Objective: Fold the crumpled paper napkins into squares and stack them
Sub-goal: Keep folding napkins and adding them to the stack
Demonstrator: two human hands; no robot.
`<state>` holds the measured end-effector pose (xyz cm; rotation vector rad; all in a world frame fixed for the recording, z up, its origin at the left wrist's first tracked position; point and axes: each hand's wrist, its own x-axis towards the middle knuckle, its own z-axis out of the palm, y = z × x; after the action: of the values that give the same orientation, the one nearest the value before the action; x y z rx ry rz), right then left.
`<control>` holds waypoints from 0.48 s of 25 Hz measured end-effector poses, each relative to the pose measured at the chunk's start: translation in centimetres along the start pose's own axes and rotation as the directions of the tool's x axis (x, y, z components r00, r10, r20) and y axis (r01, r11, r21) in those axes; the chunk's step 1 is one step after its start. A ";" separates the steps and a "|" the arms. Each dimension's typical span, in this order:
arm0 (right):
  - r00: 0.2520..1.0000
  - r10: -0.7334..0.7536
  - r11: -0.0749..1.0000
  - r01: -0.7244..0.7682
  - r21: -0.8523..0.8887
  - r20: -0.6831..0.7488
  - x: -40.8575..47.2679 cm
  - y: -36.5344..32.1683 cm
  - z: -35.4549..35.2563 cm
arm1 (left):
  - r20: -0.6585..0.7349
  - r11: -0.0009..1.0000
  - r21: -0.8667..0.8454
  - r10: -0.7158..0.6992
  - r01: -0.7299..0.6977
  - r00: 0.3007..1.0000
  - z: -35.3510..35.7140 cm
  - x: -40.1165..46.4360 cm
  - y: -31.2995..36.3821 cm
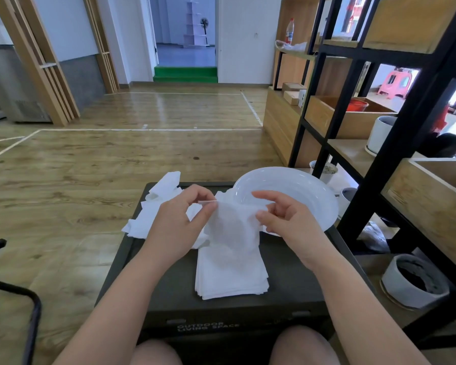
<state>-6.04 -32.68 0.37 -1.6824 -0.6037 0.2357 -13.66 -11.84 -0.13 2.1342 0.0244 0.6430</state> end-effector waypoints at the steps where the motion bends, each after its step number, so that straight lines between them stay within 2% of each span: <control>1: 1.000 -0.020 0.996 0.021 -0.089 0.016 0.0 0.0 0.1 | 0.015 1.000 -0.023 -0.005 0.005 1.000 0.0 0.0 0.1; 3: 0.998 -0.053 0.971 0.045 -0.234 -0.032 0.1 0.3 0.4 | 0.030 0.997 -0.079 -0.013 0.015 0.999 0.0 0.0 0.3; 5: 0.994 -0.042 0.972 0.017 -0.235 -0.100 0.1 0.5 0.8 | 0.002 0.983 -0.179 -0.049 0.049 0.999 0.4 -0.1 0.4; 7: 0.993 0.062 0.998 -0.058 0.039 -0.099 0.0 0.9 1.4 | -0.071 0.941 -0.316 -0.153 0.123 0.986 1.3 -0.5 0.2; 9: 0.977 0.206 0.925 -0.174 0.338 -0.061 -0.3 1.6 2.8 | -0.126 0.905 -0.384 -0.248 0.183 0.960 2.7 -1.1 0.0; 10: 0.966 0.254 0.899 -0.220 0.378 -0.041 -0.5 2.0 3.5 | -0.143 0.899 -0.391 -0.271 0.197 0.952 3.4 -1.5 -0.2; 12: 0.950 0.312 0.902 -0.298 0.313 0.004 -0.9 2.8 4.6 | -0.169 0.893 -0.398 -0.295 0.209 0.940 4.5 -1.9 -0.6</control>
<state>-8.30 -29.48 -3.42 -1.4634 -0.2467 0.4913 -13.11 -15.35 -3.52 1.6445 0.2805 0.6704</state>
